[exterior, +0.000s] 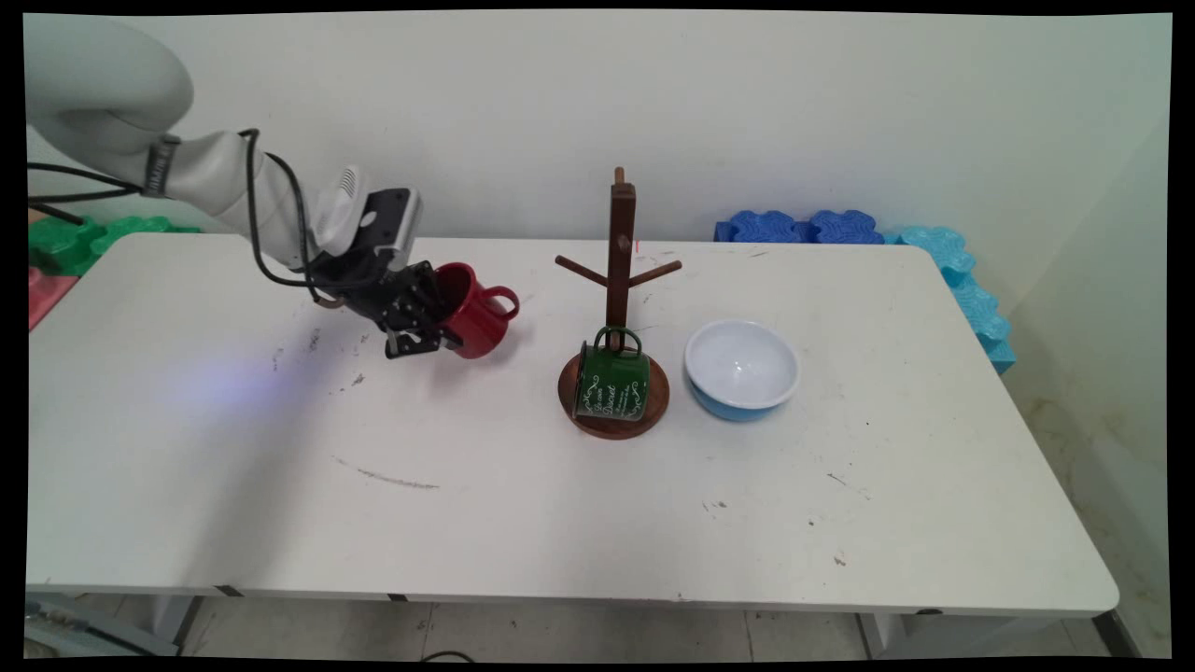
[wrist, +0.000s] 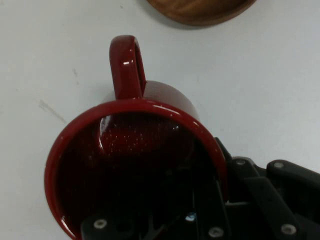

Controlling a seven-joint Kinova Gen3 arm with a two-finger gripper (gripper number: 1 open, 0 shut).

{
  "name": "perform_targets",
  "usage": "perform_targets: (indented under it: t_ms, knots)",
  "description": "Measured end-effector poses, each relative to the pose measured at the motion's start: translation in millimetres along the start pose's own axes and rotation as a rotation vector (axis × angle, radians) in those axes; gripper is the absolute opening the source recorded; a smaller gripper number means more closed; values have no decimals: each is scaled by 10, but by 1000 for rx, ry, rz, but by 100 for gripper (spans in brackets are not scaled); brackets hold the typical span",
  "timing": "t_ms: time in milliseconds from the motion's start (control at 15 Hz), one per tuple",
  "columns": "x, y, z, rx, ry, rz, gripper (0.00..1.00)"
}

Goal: Place the picked object on the table

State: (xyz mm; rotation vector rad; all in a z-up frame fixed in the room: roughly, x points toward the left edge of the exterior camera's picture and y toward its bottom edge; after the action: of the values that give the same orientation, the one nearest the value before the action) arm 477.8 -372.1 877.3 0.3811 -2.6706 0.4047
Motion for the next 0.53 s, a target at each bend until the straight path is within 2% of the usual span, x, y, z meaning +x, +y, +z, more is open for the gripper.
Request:
perform_targets:
  t_ms: [533]
  knots:
    - [39, -81, 239, 5, -41, 36, 0]
